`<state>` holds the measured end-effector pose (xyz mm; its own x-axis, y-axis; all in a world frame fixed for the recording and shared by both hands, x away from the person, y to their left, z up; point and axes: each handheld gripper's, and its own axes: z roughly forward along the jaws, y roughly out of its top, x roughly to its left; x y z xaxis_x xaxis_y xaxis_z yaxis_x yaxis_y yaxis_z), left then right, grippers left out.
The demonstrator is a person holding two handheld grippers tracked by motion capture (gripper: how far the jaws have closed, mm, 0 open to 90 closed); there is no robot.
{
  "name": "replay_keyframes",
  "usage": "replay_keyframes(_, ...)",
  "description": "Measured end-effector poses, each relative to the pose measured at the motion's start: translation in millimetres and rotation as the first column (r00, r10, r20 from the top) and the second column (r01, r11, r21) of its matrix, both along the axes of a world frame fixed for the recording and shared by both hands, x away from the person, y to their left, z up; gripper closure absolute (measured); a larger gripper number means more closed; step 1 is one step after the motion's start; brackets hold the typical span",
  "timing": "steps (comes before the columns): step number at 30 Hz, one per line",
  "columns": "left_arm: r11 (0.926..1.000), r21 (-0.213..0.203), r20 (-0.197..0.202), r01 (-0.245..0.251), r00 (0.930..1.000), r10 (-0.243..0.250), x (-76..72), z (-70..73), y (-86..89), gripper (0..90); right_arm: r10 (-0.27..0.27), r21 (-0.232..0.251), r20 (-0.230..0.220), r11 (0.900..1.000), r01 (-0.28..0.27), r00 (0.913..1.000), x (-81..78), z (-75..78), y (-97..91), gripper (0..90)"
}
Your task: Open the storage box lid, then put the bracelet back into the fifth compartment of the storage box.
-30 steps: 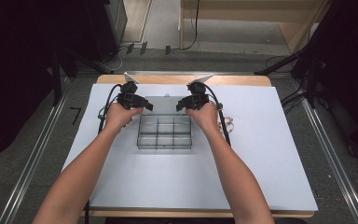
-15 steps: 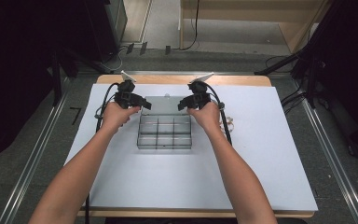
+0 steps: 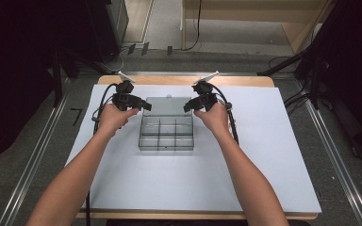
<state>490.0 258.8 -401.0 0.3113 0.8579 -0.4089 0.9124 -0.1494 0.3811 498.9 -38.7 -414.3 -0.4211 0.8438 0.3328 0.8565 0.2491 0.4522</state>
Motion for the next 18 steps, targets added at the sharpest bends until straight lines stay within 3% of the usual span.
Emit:
replay_keyframes(9, 0.9999, -0.013, 0.017, 0.011, 0.9998, -0.011, -11.3, 3.4, -0.7, 42.6, 0.006, -0.005, 0.022, 1.0, -0.006, 0.9997, -7.4, 3.8, -13.2, 42.5)
replay_keyframes(18, 0.9985, -0.007, 0.037, 0.054, 0.9979, -0.054, -25.6, 9.2, -4.4, 41.8, 0.016, -0.025, 0.04, 0.9996, -0.015, 0.9991, -16.5, 5.5, -28.5, 42.5)
